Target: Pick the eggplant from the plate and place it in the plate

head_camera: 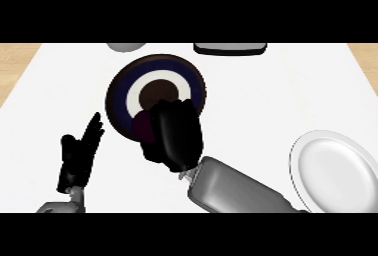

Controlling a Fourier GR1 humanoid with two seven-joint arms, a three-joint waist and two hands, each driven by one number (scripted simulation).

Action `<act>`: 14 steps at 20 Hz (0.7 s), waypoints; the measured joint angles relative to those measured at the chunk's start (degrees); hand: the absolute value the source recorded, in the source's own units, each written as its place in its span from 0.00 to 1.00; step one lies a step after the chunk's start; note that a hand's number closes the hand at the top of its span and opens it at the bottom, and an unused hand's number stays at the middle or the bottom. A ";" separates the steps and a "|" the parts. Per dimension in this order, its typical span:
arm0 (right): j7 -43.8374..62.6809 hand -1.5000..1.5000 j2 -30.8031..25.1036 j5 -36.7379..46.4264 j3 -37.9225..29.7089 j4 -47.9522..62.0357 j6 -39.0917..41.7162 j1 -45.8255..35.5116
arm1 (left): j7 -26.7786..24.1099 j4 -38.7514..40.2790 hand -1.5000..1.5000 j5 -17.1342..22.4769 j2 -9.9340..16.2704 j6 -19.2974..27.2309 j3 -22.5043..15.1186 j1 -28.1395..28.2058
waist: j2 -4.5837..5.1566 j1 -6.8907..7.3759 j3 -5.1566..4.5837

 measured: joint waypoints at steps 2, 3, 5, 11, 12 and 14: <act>-1.56 1.00 0.01 -2.20 -1.52 2.48 0.89 -0.50 | 0.74 -1.17 0.50 -0.37 0.02 0.07 -0.29 0.37 | 0.00 -0.04 0.01; -3.03 1.00 0.01 -3.54 -2.68 4.04 1.60 -0.83 | 1.11 -0.80 0.50 -0.39 -0.03 0.14 -0.13 -0.40 | 0.03 -0.11 0.01; -5.75 1.00 -0.16 -6.44 -3.97 6.48 2.43 -0.58 | 1.13 -0.69 0.50 -0.48 -0.37 0.26 -0.20 -0.64 | 0.08 -0.07 0.01; -13.04 0.00 -0.05 -14.60 -8.00 14.92 7.96 -0.94 | 1.92 -1.22 0.50 -0.40 0.10 -0.41 0.12 -0.93 | 0.11 -0.02 0.02; -14.26 0.00 -0.04 -15.43 -8.75 15.93 9.04 -0.76 | 2.11 -0.97 0.50 -0.61 -0.21 -0.12 0.03 -1.25 | 0.10 -0.13 0.02; -16.60 0.00 -0.06 -17.38 -9.55 17.40 11.27 -1.03 | 0.60 -0.33 0.50 -0.63 -0.62 -0.11 0.05 -0.50 | 0.09 -0.16 0.02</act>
